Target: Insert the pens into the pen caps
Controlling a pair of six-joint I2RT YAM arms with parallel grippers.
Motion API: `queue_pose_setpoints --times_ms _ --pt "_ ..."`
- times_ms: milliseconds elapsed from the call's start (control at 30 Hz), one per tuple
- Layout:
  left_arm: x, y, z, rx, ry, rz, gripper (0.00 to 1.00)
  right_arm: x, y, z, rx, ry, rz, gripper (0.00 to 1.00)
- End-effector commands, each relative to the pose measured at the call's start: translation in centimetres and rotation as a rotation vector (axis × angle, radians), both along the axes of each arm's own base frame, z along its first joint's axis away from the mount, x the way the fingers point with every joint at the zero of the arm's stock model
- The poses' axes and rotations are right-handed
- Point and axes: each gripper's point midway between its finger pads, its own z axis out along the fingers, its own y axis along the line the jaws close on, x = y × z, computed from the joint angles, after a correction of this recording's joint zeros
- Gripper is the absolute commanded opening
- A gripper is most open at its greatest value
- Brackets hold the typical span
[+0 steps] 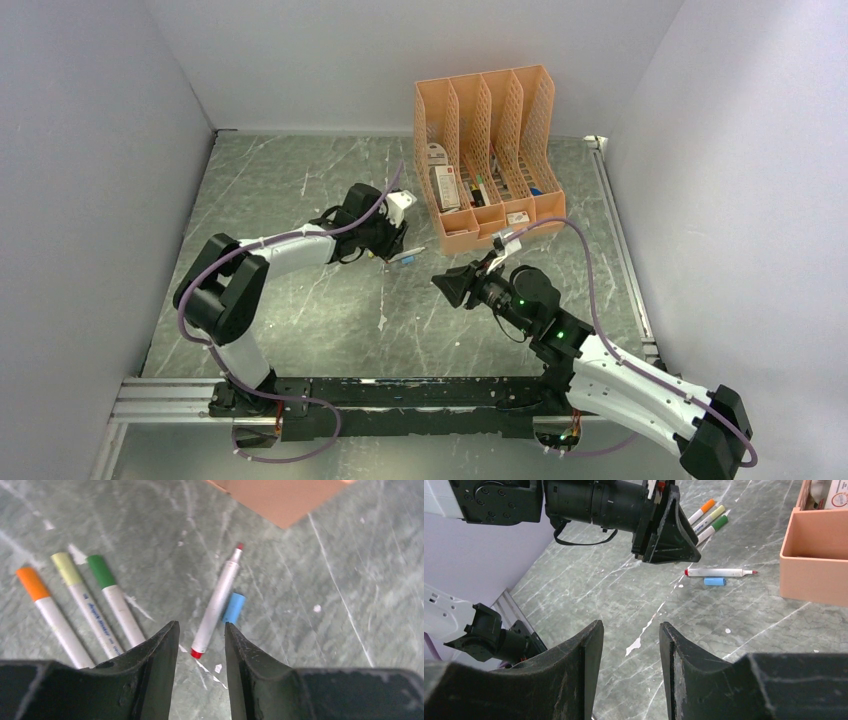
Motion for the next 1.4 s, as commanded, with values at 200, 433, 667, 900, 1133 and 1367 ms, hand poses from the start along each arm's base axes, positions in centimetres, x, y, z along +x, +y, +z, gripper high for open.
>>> queue_pose_setpoints --times_ms 200,433,667,900,1133,1367 --pt "-0.3 -1.3 -1.2 0.068 -0.029 -0.207 0.48 0.0 -0.3 0.4 -0.002 -0.027 -0.003 0.44" --pt "-0.3 -0.6 -3.5 0.142 0.011 -0.197 0.46 0.0 -0.3 -0.1 -0.007 -0.019 -0.005 0.44" --pt "-0.6 -0.2 -4.4 0.166 0.035 -0.19 0.43 0.1 -0.3 -0.4 -0.012 -0.019 -0.006 0.44" --pt "-0.7 0.1 -6.6 0.242 0.082 -0.177 0.13 0.2 -0.3 -0.4 -0.012 -0.017 -0.01 0.45" --pt "-0.5 -0.1 -6.1 0.195 0.05 -0.136 0.07 0.3 -0.4 -0.7 -0.004 -0.005 -0.019 0.44" --pt "-1.5 -2.2 0.4 -0.046 -0.047 -0.172 0.07 0.8 -0.2 -0.7 0.044 0.018 -0.048 0.42"
